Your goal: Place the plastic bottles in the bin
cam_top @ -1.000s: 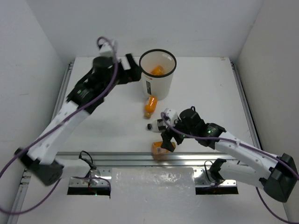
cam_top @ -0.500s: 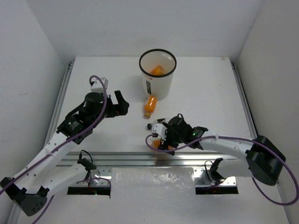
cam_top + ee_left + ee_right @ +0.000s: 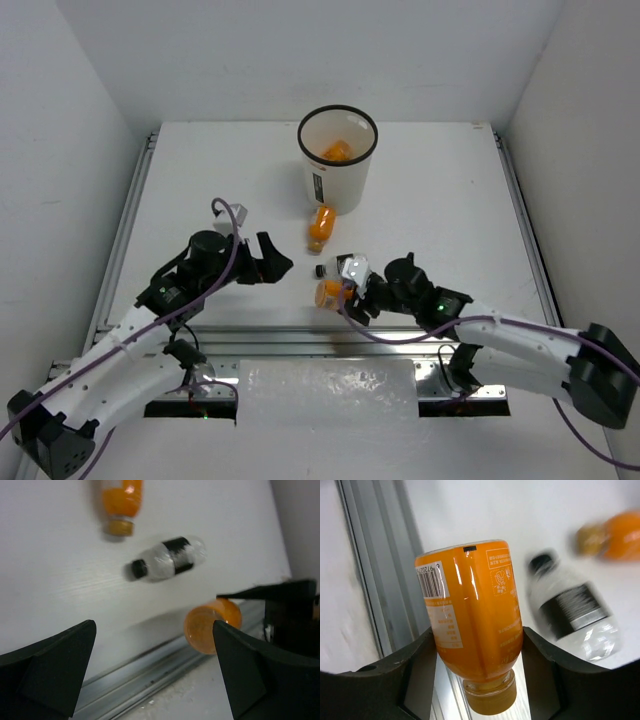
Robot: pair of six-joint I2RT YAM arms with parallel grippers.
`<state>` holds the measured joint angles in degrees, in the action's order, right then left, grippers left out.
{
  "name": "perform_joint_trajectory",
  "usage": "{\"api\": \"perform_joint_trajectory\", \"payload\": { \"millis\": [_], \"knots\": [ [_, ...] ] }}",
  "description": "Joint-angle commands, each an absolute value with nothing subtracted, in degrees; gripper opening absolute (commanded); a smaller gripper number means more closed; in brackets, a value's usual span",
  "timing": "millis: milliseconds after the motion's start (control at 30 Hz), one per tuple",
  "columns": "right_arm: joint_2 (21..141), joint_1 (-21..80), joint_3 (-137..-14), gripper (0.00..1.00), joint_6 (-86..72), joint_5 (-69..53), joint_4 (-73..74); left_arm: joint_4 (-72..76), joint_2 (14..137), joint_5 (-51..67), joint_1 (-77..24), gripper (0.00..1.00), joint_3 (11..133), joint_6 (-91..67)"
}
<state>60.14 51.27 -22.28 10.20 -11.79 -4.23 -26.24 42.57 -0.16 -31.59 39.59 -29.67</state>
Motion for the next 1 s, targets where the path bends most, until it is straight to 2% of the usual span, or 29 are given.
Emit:
{"api": "perform_joint_trajectory", "payload": {
  "millis": [0, 33, 100, 167, 333, 467, 633, 700, 733, 767, 800, 833, 867, 900, 933, 967],
  "knots": [
    [51.1, 51.8, -22.6, 0.29, -5.6, -8.6, -16.0, -7.4, 40.1, 18.6, -31.8, 1.0, 34.2, -35.1],
    [50.1, 51.6, -22.6, 0.3, -14.7, -3.7, -17.0, -3.2, 38.9, 24.5, -31.9, 1.0, 30.9, -36.9],
    [48.7, 51.6, -23.6, 0.32, -21.2, 2.6, -15.7, 11.0, 38.1, 27.8, -33.0, 1.0, 28.1, -42.4],
    [47.6, 51.6, -22.8, 0.31, -24.7, 1.3, -19.3, 19.8, 37.0, 26.0, -36.0, 1.0, 25.7, -44.7],
    [43.2, 51.5, -19.1, 0.3, -26.6, -6.2, -33.9, 21.3, 42.9, 20.4, -40.7, 1.0, 29.1, -42.5],
    [43.2, 51.6, -22.5, 0.31, -24.5, -9.0, -31.3, 24.7, 48.3, 19.9, -42.6, 1.0, 30.5, -42.3],
    [43.2, 51.6, -23.9, 0.31, -23.6, -10.6, -29.8, 21.7, 53.4, 15.4, -43.3, 0.98, 34.3, -40.8],
    [43.2, 51.6, -23.6, 0.32, -23.2, -11.0, -29.8, 21.5, 54.4, 15.0, -43.4, 0.84, 35.9, -39.7],
    [43.1, 51.5, -23.6, 0.35, -22.9, -11.2, -29.9, 21.4, 54.8, 15.2, -43.4, 0.49, 36.5, -39.6],
    [42.6, 51.6, -23.2, 0.39, -22.9, -10.3, -29.9, 21.3, 55.4, 15.4, -43.4, 0.33, 37.9, -39.4],
    [42.2, 51.6, -22.4, 0.47, -23.0, -9.8, -30.5, 20.9, 55.5, 15.6, -43.4, 0.22, 38.5, -38.9],
    [41.7, 51.6, -21.9, 0.55, -23.2, -9.4, -31.0, 20.6, 55.8, 15.6, -43.4, 0.0, 39.4, -38.6],
    [40.4, 51.6, -21.5, 0.83, -23.1, -7.7, -31.3, 20.0, 56.2, 15.4, -43.4, 0.0, 40.2, -38.5],
    [39.7, 51.5, -21.3, 0.99, -23.6, -6.0, -29.5, 18.6, 56.4, 13.7, -43.4, 0.0, 41.9, -38.1],
    [38.9, 51.5, -22.1, 0.99, -24.1, -2.6, -26.4, 16.9, 56.6, 11.8, -43.3, 0.0, 43.2, -37.8],
    [36.8, 51.6, -23.2, 0.99, -26.3, 6.8, -22.5, 14.0, 57.3, 4.4, -43.3, 0.0, 47.6, -37.4]
  ]
}}
